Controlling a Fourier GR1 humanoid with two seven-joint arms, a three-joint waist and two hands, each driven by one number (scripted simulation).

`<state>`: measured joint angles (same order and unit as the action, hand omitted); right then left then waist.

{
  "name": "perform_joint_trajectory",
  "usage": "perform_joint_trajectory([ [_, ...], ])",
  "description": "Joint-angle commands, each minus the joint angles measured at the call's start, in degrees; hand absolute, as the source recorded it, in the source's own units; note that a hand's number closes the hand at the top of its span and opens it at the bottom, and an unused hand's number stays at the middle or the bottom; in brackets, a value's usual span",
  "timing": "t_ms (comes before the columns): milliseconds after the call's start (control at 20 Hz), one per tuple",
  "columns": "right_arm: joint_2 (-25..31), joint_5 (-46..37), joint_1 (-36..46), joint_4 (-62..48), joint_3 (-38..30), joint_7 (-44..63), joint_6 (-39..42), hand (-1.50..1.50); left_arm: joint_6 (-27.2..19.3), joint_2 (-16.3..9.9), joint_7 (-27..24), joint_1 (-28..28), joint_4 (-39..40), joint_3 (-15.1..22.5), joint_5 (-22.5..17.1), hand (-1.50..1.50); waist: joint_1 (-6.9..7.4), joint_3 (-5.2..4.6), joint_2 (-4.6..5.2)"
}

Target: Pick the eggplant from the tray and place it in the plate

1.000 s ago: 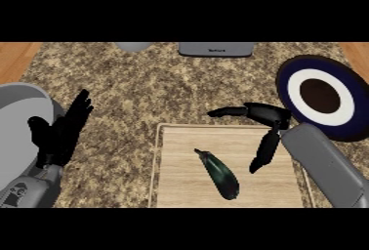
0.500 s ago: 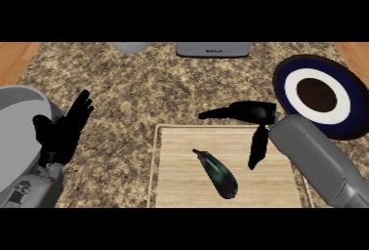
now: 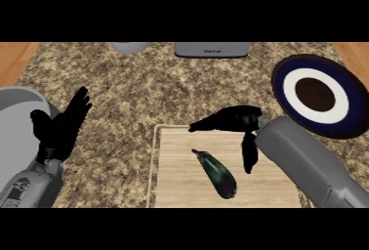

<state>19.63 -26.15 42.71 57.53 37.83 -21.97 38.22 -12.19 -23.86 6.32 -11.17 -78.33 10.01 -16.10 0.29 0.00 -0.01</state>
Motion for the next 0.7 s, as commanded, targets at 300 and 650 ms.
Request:
perform_joint_trajectory([
  [300,-3.77,-8.08,-2.15,2.93,2.15,3.56,5.32,-1.5,4.62,-0.65,0.35,-0.53,1.34,-4.52,0.57,0.0,-0.17,-0.01,-0.05],
  [650,-5.73,-15.03,-2.47,0.73,1.9,1.01,4.81,-1.5,2.11,4.34,0.58,1.73,-0.73,-3.28,5.14,0.0,-0.06,0.01,0.0],
])
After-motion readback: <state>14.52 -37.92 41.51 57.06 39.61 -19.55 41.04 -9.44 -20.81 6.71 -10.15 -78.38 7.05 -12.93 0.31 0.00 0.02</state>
